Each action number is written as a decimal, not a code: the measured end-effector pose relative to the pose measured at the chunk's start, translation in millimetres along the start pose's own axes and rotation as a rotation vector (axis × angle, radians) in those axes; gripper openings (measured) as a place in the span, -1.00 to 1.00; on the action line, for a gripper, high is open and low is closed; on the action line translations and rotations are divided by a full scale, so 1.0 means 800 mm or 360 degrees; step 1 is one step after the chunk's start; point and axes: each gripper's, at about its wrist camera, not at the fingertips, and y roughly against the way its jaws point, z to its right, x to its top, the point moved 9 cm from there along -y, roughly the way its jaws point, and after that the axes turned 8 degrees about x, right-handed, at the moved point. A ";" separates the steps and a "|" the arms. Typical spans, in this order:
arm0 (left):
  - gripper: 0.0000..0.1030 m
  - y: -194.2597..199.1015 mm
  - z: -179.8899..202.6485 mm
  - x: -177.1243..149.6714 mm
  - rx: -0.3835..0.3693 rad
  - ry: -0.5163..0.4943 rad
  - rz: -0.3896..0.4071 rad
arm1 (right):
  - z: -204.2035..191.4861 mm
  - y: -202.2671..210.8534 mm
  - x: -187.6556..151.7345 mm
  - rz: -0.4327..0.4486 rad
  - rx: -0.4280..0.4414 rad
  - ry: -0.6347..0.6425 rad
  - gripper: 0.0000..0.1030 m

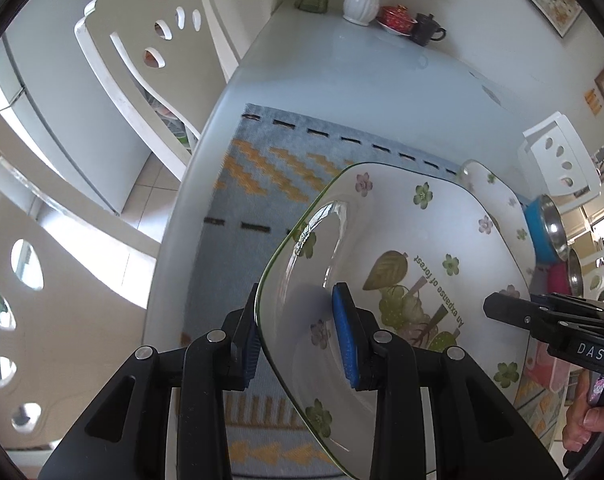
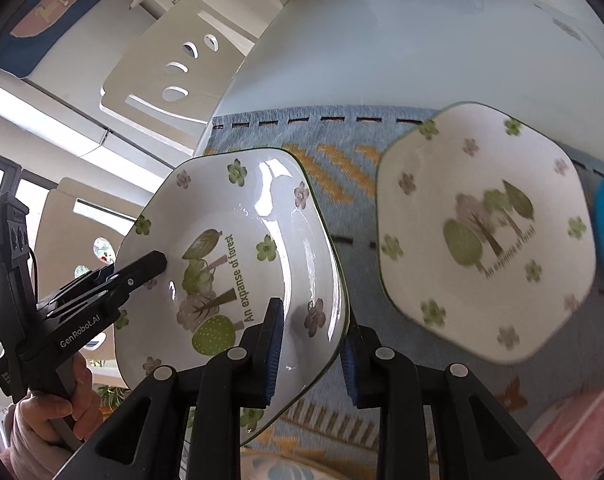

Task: Organize plates and bowls
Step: 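Lift the hexagonal plate with both grippers and carry it over the Sunflower plate, then lower the hexagonal plate with both grippers onto the Sunflower plate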

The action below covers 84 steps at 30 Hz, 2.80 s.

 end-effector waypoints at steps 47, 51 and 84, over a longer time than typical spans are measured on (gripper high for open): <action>-0.43 0.084 0.072 -0.201 -0.0011 -0.0115 -0.0101 | 0.018 0.087 -0.225 -0.0047 -0.0021 -0.0045 -0.45; -0.43 0.081 0.070 -0.208 -0.0027 -0.0090 -0.0116 | 0.018 0.085 -0.227 -0.0055 -0.0019 -0.0050 -0.45; -0.42 0.055 0.073 -0.263 -0.0061 -0.0127 -0.0229 | 0.039 0.048 -0.279 -0.0164 -0.0016 -0.0141 -0.43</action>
